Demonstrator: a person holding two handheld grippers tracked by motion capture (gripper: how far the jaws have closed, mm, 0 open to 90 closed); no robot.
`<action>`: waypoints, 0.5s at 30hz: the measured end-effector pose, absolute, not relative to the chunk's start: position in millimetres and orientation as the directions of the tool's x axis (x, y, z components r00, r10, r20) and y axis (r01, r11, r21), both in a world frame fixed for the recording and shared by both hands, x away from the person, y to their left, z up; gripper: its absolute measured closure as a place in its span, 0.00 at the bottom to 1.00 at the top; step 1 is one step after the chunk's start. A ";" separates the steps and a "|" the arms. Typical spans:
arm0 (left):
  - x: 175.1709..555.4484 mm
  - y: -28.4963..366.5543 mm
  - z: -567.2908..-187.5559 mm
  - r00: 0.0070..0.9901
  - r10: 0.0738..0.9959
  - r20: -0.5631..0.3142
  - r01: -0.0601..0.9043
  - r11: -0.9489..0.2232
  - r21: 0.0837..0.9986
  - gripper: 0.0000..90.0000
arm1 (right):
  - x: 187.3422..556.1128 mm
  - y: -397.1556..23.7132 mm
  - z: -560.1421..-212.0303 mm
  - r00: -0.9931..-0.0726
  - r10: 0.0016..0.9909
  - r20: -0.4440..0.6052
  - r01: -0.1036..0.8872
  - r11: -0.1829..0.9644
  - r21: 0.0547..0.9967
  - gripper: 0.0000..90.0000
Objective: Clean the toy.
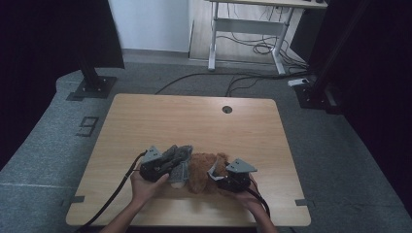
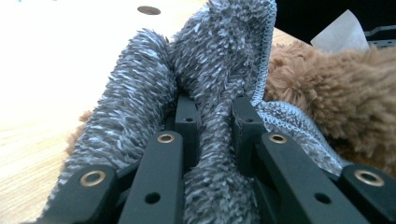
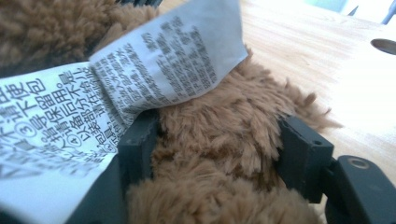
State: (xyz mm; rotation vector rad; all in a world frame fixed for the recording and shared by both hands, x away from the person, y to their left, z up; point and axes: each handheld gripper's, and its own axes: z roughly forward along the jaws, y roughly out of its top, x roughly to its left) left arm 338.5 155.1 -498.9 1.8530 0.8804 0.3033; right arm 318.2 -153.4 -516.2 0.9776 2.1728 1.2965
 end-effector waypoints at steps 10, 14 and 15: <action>325.1 163.3 -499.6 0.720 0.668 -0.191 0.426 -0.208 0.880 0.85 | 306.1 -196.7 -488.5 -0.699 0.691 0.183 0.427 0.199 0.882 0.23; 317.9 166.6 -498.9 0.730 0.652 -0.207 0.433 -0.206 0.878 0.85 | 298.2 -184.7 -503.9 -0.732 0.642 0.228 0.485 0.256 0.836 0.22; 315.0 167.8 -499.0 0.733 0.649 -0.207 0.432 -0.208 0.878 0.85 | 296.5 -179.8 -509.5 -0.728 0.640 0.244 0.503 0.258 0.825 0.23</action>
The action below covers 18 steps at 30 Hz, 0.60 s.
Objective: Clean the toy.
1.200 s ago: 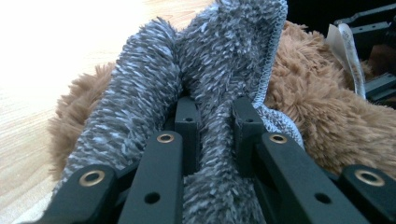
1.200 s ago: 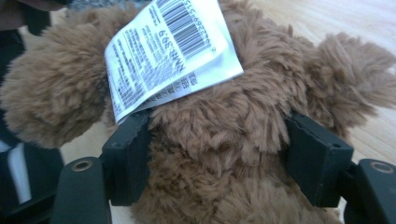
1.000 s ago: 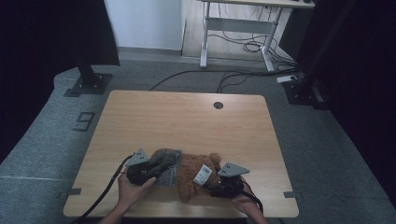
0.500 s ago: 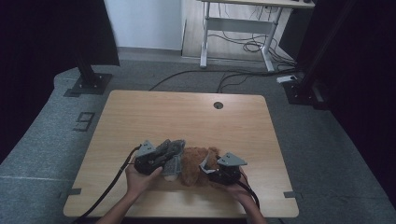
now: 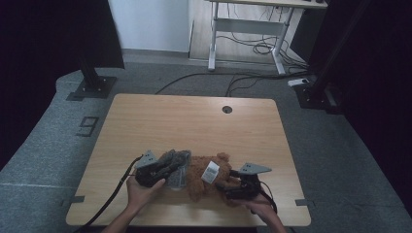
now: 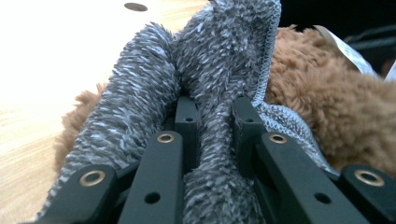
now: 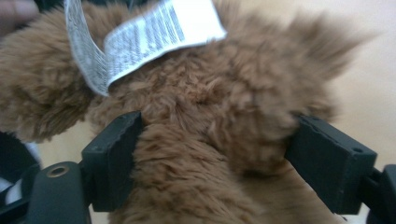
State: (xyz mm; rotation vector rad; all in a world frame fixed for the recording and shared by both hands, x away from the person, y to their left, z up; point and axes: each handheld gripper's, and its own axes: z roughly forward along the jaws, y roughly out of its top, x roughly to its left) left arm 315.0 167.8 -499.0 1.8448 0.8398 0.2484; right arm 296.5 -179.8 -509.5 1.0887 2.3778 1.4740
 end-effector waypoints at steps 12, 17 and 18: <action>298.5 178.9 -504.4 0.736 0.647 -0.201 0.421 -0.205 0.884 0.85 | 280.4 -150.1 -536.3 -0.718 0.682 0.138 0.463 0.319 0.827 0.37; 318.7 170.7 -507.9 0.715 0.668 -0.204 0.414 -0.171 0.894 0.85 | 295.3 -153.2 -538.6 -0.692 0.715 0.099 0.430 0.299 0.852 0.41; 324.6 167.6 -507.4 0.712 0.674 -0.198 0.413 -0.173 0.894 0.85 | 300.0 -154.5 -538.9 -0.685 0.723 0.093 0.426 0.294 0.855 0.41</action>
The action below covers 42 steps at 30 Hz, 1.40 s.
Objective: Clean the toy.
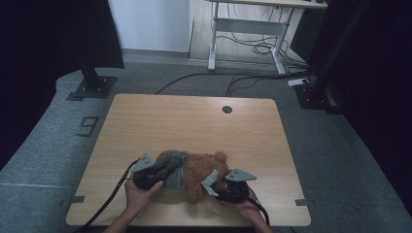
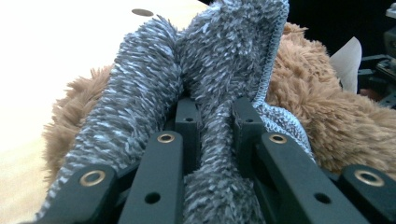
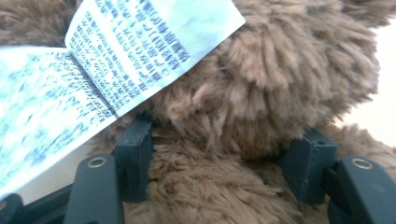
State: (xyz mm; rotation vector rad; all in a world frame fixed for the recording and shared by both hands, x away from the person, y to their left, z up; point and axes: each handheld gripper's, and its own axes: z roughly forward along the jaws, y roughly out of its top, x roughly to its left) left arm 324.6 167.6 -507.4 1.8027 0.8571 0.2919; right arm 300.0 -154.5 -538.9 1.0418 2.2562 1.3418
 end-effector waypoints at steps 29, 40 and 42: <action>362.2 55.2 -464.6 0.799 0.568 -0.197 0.439 -0.326 0.837 0.83 | 319.6 -182.7 -527.2 -0.675 0.714 0.188 0.427 0.169 0.888 0.43; 363.8 69.1 -466.9 0.791 0.571 -0.221 0.456 -0.308 0.835 0.83 | 319.9 -161.6 -537.4 -0.667 0.740 0.091 0.449 0.301 0.841 0.64; 361.9 81.9 -468.4 0.784 0.581 -0.219 0.456 -0.299 0.838 0.83 | 320.8 -163.4 -538.0 -0.658 0.746 0.099 0.456 0.290 0.841 0.67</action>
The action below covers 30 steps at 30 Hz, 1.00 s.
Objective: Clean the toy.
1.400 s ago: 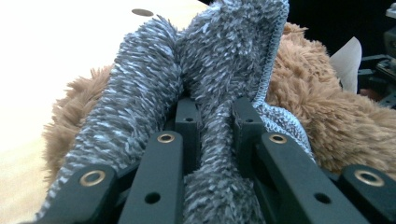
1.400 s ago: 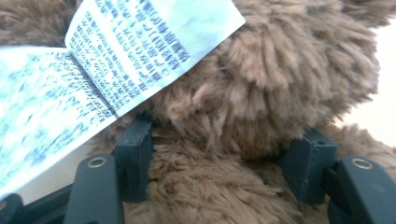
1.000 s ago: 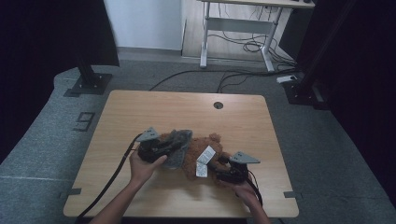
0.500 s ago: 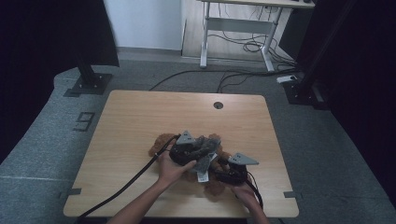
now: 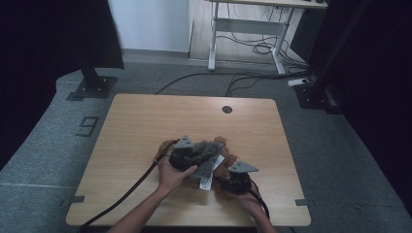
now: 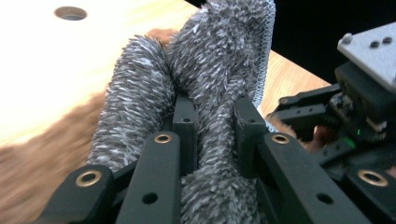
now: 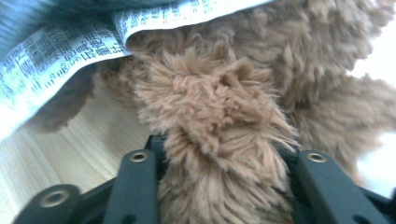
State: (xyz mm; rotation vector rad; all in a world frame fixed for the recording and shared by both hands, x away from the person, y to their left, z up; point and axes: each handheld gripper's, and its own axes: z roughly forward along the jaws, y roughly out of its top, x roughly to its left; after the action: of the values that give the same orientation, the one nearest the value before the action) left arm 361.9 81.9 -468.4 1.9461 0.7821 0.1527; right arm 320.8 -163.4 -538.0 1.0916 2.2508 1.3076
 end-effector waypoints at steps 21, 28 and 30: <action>347.8 186.3 -466.0 0.679 0.677 -0.284 0.479 -0.116 0.870 0.83 | 322.9 -169.9 -539.6 -0.666 0.733 0.139 0.461 0.258 0.849 0.69; 352.2 101.5 -442.0 0.787 0.566 -0.245 0.426 -0.210 0.880 0.83 | 322.0 -170.5 -540.7 -0.663 0.735 0.143 0.458 0.248 0.854 0.68; 353.3 83.3 -441.9 0.801 0.548 -0.240 0.422 -0.233 0.876 0.83 | 322.0 -170.7 -540.8 -0.664 0.733 0.145 0.459 0.247 0.853 0.68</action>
State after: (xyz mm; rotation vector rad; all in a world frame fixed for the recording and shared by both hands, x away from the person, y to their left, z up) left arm 353.3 83.3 -441.9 1.8645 0.7372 0.1395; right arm 322.0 -170.7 -540.8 1.1077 2.2392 1.3806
